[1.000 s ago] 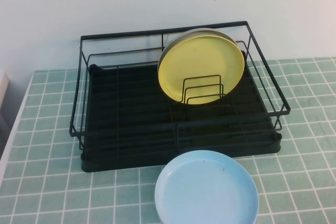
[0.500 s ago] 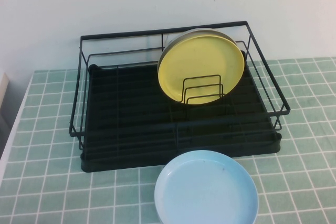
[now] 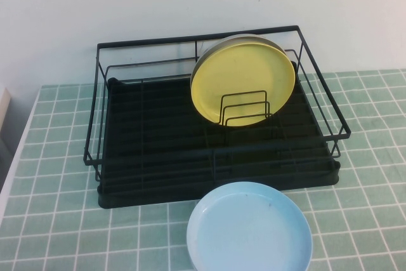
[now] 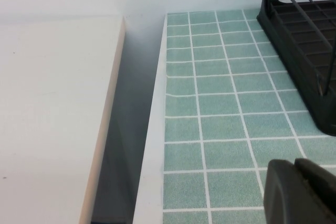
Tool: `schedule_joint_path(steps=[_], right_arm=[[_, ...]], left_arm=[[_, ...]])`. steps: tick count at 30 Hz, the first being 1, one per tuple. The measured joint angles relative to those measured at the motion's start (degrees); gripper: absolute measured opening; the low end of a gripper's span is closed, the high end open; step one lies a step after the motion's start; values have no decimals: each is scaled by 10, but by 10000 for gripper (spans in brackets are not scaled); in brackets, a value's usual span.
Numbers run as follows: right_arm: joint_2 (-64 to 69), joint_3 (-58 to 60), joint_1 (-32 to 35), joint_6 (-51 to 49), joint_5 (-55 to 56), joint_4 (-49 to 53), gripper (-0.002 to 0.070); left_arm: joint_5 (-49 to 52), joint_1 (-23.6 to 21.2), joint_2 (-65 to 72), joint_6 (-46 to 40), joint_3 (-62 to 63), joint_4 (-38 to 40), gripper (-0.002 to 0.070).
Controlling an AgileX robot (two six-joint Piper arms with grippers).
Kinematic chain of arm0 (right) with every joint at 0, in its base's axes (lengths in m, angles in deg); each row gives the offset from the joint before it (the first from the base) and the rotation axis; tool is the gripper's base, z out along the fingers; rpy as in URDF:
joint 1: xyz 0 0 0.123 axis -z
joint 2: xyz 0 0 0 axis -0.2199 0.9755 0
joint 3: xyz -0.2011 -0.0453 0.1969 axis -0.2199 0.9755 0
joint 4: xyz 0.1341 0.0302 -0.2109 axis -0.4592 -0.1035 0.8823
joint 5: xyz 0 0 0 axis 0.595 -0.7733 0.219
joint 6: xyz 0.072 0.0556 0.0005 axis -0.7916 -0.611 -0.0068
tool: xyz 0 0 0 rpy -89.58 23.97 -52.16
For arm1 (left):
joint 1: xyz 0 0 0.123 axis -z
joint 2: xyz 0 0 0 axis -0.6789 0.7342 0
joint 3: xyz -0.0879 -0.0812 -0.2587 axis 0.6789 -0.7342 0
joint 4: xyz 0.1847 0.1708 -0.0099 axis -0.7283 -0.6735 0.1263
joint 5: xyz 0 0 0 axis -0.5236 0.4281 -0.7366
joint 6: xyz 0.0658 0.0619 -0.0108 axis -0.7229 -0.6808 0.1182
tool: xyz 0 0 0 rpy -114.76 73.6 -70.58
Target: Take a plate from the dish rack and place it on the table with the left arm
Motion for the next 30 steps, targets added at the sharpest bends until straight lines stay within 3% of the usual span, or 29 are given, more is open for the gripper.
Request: schedule_joint_path(steps=[30], right_arm=[[0,0,0,0,0,0,-2]], left_arm=[[2,0,0,0,1,-40,-2]])
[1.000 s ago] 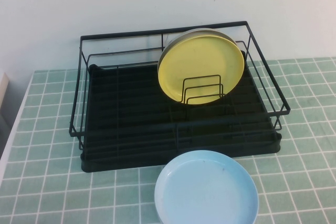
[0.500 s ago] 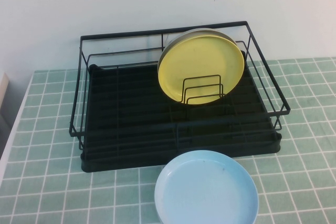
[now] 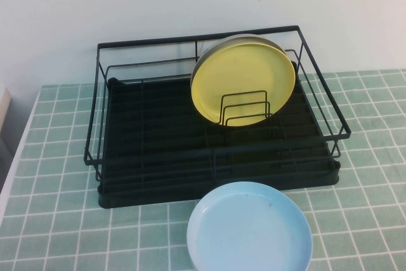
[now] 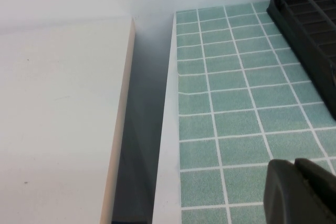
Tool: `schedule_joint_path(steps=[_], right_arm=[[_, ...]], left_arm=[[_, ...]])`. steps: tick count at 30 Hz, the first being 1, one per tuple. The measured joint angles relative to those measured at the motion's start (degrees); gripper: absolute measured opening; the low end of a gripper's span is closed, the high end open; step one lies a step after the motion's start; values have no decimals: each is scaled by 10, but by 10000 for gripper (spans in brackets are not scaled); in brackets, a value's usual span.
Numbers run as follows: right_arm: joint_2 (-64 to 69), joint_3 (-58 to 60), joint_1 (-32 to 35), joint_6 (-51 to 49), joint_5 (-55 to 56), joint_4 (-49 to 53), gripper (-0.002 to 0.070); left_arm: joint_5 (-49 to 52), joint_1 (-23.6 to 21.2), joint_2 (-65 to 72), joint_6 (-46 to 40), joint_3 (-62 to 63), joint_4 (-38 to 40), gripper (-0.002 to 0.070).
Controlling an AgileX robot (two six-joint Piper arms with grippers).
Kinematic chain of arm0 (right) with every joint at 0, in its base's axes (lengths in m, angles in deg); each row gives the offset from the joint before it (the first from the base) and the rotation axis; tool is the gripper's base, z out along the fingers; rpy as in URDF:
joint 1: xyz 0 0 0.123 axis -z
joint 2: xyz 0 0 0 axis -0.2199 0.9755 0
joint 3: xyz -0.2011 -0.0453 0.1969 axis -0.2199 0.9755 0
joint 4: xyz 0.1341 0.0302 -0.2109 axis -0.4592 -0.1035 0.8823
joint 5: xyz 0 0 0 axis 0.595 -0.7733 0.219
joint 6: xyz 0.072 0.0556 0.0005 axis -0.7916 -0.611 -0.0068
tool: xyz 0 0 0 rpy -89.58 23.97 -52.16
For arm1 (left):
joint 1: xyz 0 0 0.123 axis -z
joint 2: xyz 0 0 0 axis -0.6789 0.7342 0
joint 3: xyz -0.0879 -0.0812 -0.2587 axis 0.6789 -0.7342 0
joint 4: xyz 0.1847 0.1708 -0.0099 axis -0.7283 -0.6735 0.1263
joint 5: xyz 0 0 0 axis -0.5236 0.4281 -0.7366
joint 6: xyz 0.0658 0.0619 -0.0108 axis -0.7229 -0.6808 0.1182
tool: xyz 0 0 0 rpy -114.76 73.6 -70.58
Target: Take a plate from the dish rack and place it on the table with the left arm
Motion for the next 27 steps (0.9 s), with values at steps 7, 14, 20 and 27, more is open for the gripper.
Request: schedule_joint_path(steps=[7,14,20,27], right_arm=[[0,0,0,0,0,0,-2],[0,0,0,0,0,0,-2],[0,0,0,0,0,0,-2],[10,0,0,0,0,0,-2]], left_arm=[[1,-1,0,0,0,0,-2],[1,-1,0,0,0,0,-2],[3,-1,0,0,0,0,-2],[3,-1,0,0,0,0,-2]])
